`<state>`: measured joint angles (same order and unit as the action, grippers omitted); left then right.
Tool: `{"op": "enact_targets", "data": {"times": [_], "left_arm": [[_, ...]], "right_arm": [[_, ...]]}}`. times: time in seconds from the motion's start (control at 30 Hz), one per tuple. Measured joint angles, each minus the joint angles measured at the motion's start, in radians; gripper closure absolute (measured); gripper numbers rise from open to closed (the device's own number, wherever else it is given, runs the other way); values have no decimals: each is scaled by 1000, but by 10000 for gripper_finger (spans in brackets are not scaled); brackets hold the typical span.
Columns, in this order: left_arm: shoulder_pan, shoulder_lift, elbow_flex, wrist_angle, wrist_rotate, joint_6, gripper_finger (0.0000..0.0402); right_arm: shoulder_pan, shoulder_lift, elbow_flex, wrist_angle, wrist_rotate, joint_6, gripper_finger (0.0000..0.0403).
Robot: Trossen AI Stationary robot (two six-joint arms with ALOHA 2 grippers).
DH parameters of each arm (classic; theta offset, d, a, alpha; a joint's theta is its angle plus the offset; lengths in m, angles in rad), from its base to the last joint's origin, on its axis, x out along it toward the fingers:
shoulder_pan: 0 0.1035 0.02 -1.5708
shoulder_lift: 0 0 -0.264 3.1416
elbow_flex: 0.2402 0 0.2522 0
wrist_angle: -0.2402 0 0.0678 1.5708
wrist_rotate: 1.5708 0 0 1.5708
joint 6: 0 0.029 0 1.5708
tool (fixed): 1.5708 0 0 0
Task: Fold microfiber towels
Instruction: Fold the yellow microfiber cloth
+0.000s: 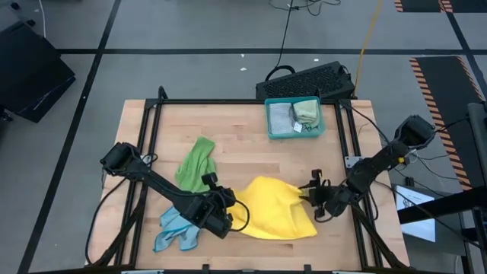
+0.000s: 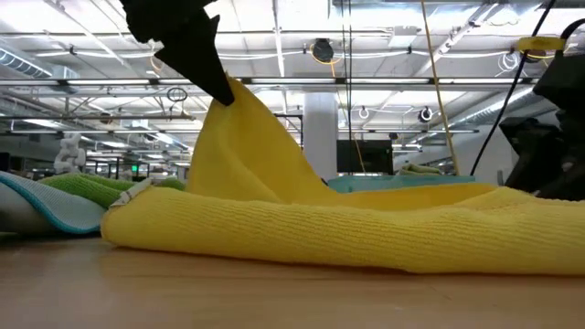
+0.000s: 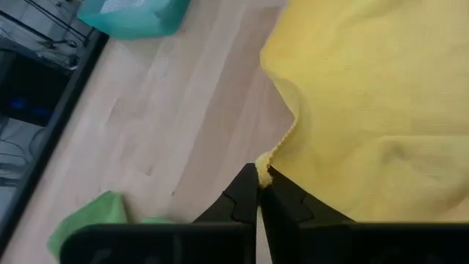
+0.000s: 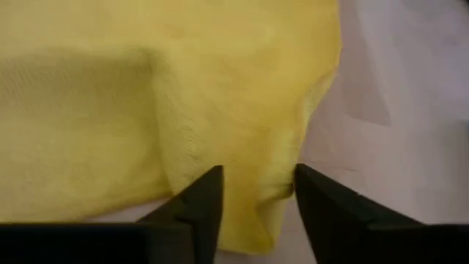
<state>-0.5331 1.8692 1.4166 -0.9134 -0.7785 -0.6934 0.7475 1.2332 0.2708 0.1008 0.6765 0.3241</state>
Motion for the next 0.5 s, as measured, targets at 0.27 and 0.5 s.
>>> {"op": "enact_targets", "data": {"times": [0.27, 0.5], "left_arm": [[0, 0, 0, 0, 47, -46, 388], [0, 0, 0, 7, 48, -63, 395]], "right_arm": [[14, -99, 31, -97, -118, 142, 169], [7, -214, 31, -153, -362, 377, 189]]}}
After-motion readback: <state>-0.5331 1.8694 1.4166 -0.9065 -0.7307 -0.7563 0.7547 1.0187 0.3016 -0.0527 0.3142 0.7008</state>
